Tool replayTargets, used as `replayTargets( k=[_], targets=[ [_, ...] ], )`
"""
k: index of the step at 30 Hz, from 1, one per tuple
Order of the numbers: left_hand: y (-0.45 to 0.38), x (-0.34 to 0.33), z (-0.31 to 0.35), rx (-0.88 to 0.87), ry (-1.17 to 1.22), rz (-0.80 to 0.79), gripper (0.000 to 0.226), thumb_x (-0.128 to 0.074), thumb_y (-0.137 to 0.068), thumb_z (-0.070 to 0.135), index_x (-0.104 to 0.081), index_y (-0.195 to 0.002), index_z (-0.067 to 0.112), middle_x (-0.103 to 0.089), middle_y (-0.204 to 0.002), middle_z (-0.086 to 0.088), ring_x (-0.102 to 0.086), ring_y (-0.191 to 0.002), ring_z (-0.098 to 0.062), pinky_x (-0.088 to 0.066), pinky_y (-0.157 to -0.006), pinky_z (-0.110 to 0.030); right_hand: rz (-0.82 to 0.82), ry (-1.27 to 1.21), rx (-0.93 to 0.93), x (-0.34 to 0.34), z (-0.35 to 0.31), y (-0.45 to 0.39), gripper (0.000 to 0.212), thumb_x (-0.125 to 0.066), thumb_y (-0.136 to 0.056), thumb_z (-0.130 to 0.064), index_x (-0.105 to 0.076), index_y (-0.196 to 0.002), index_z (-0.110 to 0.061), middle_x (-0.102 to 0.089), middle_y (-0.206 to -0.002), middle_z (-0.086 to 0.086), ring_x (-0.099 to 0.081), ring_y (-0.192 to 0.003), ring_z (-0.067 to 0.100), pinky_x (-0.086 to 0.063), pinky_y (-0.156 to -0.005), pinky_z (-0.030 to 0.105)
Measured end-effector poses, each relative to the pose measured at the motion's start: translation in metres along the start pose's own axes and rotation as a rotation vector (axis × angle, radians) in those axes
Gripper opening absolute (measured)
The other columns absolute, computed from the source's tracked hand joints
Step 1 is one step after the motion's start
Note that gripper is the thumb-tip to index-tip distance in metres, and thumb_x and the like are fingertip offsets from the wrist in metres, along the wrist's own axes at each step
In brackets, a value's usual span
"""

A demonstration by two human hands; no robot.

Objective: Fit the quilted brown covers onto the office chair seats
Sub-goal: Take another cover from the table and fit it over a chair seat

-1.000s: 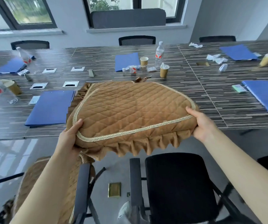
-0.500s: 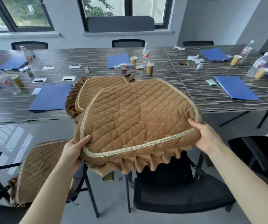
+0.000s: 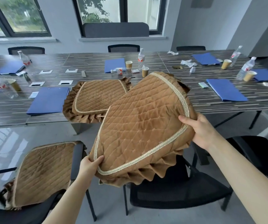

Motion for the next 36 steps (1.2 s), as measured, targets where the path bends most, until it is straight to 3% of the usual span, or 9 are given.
replayTargets(
  k=[8,10,13,17,22,26,31,33,36],
  targets=[
    [0.001,-0.117,0.033,0.073,-0.190,-0.073,0.034,-0.055,-0.090,0.026,-0.064,-0.115,0.005,-0.066,-0.093,-0.006,-0.064,-0.088,-0.027,-0.058,-0.077,-0.042,-0.119,0.022,0.062,0.041,-0.054,-0.049,0.021,-0.062,-0.087,-0.005,-0.067,-0.106,-0.013,-0.075,-0.097,0.006,-0.072,-0.089,0.020,-0.059,-0.072,0.031],
    [0.007,-0.157,0.052,0.056,-0.205,-0.140,0.045,-0.055,-0.091,0.026,-0.055,-0.131,0.007,-0.065,-0.113,-0.006,-0.063,-0.099,-0.025,-0.056,-0.086,-0.042,-0.178,0.068,0.077,0.052,-0.069,-0.066,0.019,-0.062,-0.088,-0.005,-0.068,-0.105,-0.011,-0.075,-0.096,0.006,-0.072,-0.088,0.021,-0.058,-0.070,0.031],
    [0.018,-0.203,0.086,-0.024,-0.098,-0.256,0.087,-0.065,-0.087,0.037,-0.012,-0.155,0.028,-0.033,-0.156,-0.005,-0.047,-0.133,-0.026,-0.047,-0.103,-0.045,-0.245,0.143,0.092,0.071,-0.082,-0.084,0.019,-0.061,-0.089,-0.005,-0.068,-0.107,-0.009,-0.075,-0.099,0.009,-0.072,-0.092,0.023,-0.058,-0.075,0.032],
    [0.039,-0.241,0.154,-0.312,-0.014,-0.217,0.093,-0.067,-0.090,0.026,0.000,-0.153,0.043,-0.021,-0.161,0.005,-0.048,-0.132,-0.032,-0.050,-0.096,-0.044,-0.308,0.287,0.097,0.106,-0.089,-0.105,0.022,-0.062,-0.089,-0.003,-0.067,-0.110,-0.007,-0.073,-0.107,0.012,-0.070,-0.100,0.026,-0.055,-0.084,0.032],
    [0.051,-0.247,0.229,-0.867,-0.227,0.006,0.092,-0.071,-0.083,0.009,-0.020,-0.152,0.040,-0.015,-0.161,0.011,-0.022,-0.140,0.008,-0.039,-0.111,-0.037,-0.446,0.570,0.125,0.131,-0.100,-0.119,0.025,-0.065,-0.089,-0.004,-0.069,-0.112,-0.013,-0.073,-0.110,0.009,-0.068,-0.105,0.025,-0.050,-0.098,0.037],
    [0.046,-0.240,0.266,-1.155,-0.547,0.136,0.094,-0.076,-0.075,0.010,-0.028,-0.152,0.033,-0.007,-0.164,0.005,-0.006,-0.151,-0.018,-0.021,-0.117,-0.041,-0.565,0.917,0.224,0.131,-0.111,-0.123,0.018,-0.068,-0.088,-0.015,-0.072,-0.098,-0.029,-0.073,-0.084,-0.011,-0.067,-0.079,0.007,-0.050,-0.080,0.027],
    [0.038,-0.234,0.281,-1.167,-0.873,0.059,0.053,-0.077,-0.067,0.033,-0.063,-0.116,0.022,-0.047,-0.147,0.007,-0.026,-0.147,-0.019,-0.002,-0.116,-0.063,-0.665,1.184,0.369,0.123,-0.125,-0.124,0.035,-0.072,-0.085,-0.015,-0.060,-0.092,-0.048,-0.064,-0.090,-0.024,-0.059,-0.088,-0.006,-0.040,-0.079,0.013],
    [0.036,-0.230,0.283,-0.980,-0.928,-0.038,0.046,-0.076,-0.070,0.044,-0.062,-0.110,0.026,-0.066,-0.120,0.009,-0.055,-0.122,-0.017,-0.027,-0.113,-0.053,-0.621,1.178,0.433,0.124,-0.132,-0.128,0.033,-0.076,-0.080,-0.017,-0.066,-0.099,-0.043,-0.062,-0.096,-0.016,-0.059,-0.092,0.000,-0.041,-0.084,0.016],
    [0.037,-0.225,0.281,-0.826,-0.855,-0.144,0.037,-0.075,-0.074,0.049,-0.060,-0.102,0.030,-0.065,-0.087,0.009,-0.062,-0.085,-0.017,-0.051,-0.079,-0.038,-0.428,1.271,0.608,0.117,-0.138,-0.139,0.032,-0.081,-0.075,-0.025,-0.071,-0.105,-0.029,-0.061,-0.095,-0.011,-0.057,-0.092,0.009,-0.045,-0.087,0.028]
  ],
)
Point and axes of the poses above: each hand's wrist, its own y-axis away from the middle knuckle, its own x-axis out of the back of the hand, z = x × y, the point moved 1 cm from there along -y, towards the middle knuckle
